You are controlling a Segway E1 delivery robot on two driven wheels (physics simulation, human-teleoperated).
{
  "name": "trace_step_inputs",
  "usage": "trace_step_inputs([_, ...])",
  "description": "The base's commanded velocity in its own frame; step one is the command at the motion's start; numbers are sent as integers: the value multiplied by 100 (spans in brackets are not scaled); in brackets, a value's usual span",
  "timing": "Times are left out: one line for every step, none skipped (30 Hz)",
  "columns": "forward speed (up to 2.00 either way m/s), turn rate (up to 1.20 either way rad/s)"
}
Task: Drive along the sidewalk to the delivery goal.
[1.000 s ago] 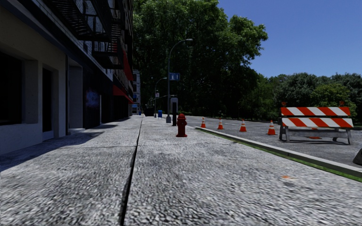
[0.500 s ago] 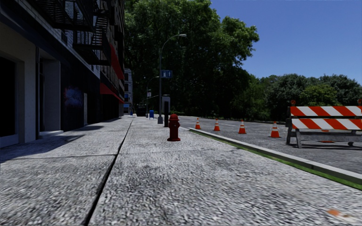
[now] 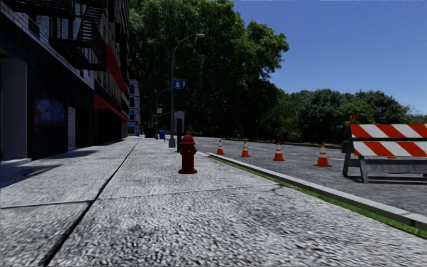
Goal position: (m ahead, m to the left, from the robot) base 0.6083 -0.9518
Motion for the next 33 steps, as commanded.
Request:
trace_step_inputs([167,0])
trace_step_inputs([166,0])
trace_step_inputs([166,0])
trace_step_inputs([166,0])
trace_step_inputs([166,0])
trace_step_inputs([166,0])
trace_step_inputs([166,0])
trace_step_inputs([166,0])
trace_step_inputs([166,0])
trace_step_inputs([166,0])
trace_step_inputs([166,0])
trace_step_inputs([166,0])
trace_step_inputs([166,0])
trace_step_inputs([166,0])
trace_step_inputs([166,0])
trace_step_inputs([166,0])
trace_step_inputs([166,0])
trace_step_inputs([166,0])
trace_step_inputs([166,0])
trace_step_inputs([166,0])
trace_step_inputs([166,0])
trace_step_inputs([166,0])
trace_step_inputs([166,0])
trace_step_inputs([166,0])
trace_step_inputs([166,0])
trace_step_inputs([166,0])
trace_step_inputs([158,0])
trace_step_inputs([138,0])
trace_step_inputs([138,0])
trace_step_inputs([47,0])
trace_step_inputs([0,0])
trace_step_inputs([0,0])
trace_step_inputs([0,0])
